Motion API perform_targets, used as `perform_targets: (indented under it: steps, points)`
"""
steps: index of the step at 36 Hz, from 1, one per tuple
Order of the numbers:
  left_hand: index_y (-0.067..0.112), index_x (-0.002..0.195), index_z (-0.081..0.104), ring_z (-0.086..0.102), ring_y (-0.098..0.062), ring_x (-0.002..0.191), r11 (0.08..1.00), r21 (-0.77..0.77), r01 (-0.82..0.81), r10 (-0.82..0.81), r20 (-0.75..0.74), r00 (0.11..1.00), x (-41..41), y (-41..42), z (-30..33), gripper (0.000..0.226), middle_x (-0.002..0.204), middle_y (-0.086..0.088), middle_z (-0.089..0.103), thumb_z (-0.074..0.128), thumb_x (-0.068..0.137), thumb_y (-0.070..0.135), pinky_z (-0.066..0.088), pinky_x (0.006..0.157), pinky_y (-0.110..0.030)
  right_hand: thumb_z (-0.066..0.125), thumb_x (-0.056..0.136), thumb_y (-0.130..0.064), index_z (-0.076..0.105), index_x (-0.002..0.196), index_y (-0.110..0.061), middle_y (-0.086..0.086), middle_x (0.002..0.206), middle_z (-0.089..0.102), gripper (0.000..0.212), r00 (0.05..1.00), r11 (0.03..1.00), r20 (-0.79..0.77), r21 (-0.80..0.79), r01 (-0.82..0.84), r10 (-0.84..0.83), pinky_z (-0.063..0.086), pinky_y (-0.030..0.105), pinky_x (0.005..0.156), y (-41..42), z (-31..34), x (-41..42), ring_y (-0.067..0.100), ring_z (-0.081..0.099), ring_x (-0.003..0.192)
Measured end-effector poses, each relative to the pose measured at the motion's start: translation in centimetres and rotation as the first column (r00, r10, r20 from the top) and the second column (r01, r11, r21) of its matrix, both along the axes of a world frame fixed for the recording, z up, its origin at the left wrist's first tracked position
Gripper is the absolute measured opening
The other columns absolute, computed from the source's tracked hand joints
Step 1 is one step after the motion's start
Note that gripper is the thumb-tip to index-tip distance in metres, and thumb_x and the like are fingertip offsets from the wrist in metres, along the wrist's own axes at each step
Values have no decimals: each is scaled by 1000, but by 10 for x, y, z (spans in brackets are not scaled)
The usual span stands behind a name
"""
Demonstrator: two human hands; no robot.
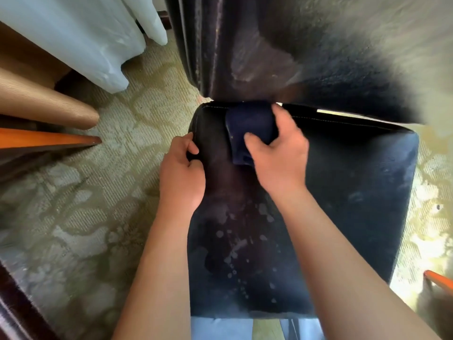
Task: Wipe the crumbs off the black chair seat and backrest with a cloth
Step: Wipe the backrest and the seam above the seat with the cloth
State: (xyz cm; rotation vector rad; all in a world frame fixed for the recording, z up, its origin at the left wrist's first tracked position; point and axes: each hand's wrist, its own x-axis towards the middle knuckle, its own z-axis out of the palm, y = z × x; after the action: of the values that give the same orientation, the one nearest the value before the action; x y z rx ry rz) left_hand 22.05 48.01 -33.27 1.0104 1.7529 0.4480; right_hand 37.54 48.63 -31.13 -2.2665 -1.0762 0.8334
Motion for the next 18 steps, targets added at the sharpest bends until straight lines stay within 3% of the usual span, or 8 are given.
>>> perform_targets:
  steps: [2,6,8,10,12,15,18]
  points:
    - [22,90,42,62,-34,80,1000,0,3,-3,2,1000,-1,-2,-2,32,132,24,57,39,82,-9,43,64,-37,71,73,-34,55,138,-26,4,120,68,68,994,993,11,38,112,-113,48,40,103,-13,5,14,24,62,114]
    - [23,88,42,63,-31,85,1000,1,1,-1,-3,1000,0,0,-3,32,130,26,53,39,83,-9,40,64,-33,65,72,-40,53,140,-22,2,122,68,71,961,967,124,88,237,-247,49,45,100,-28,4,38,27,62,112]
    - [23,88,43,63,-6,85,1000,-5,0,0,-6,1000,2,1,0,33,131,26,51,39,83,-10,42,64,-26,65,73,-40,51,142,-18,6,124,67,74,958,968,145,71,240,-248,48,46,100,-22,-1,38,31,62,113]
    - [16,93,45,53,21,71,1000,-20,11,-11,4,1000,3,1,2,30,125,27,49,38,84,-12,39,56,-9,68,75,-35,51,142,-16,10,122,66,71,968,983,170,25,184,-186,49,46,97,-10,-7,28,35,61,109]
    - [14,94,45,46,28,63,999,-29,24,-23,12,1000,2,2,1,30,125,27,47,37,84,-13,37,55,-6,68,77,-34,53,138,-16,13,116,67,65,979,992,166,-7,123,-120,51,45,91,3,-12,16,38,61,104]
    - [23,88,44,53,17,87,998,-36,57,-57,3,998,1,4,-2,35,143,23,46,37,84,-11,39,56,-7,70,81,-30,49,142,-15,12,119,67,66,988,994,117,-10,106,-104,51,44,91,10,-18,2,36,60,105]
    - [32,80,40,59,-18,112,996,-33,78,-78,3,997,4,2,-6,42,153,15,45,36,82,-10,39,66,-21,70,81,-28,51,141,-16,12,115,67,63,995,999,88,-10,48,-47,49,38,85,11,-20,-6,36,59,102]
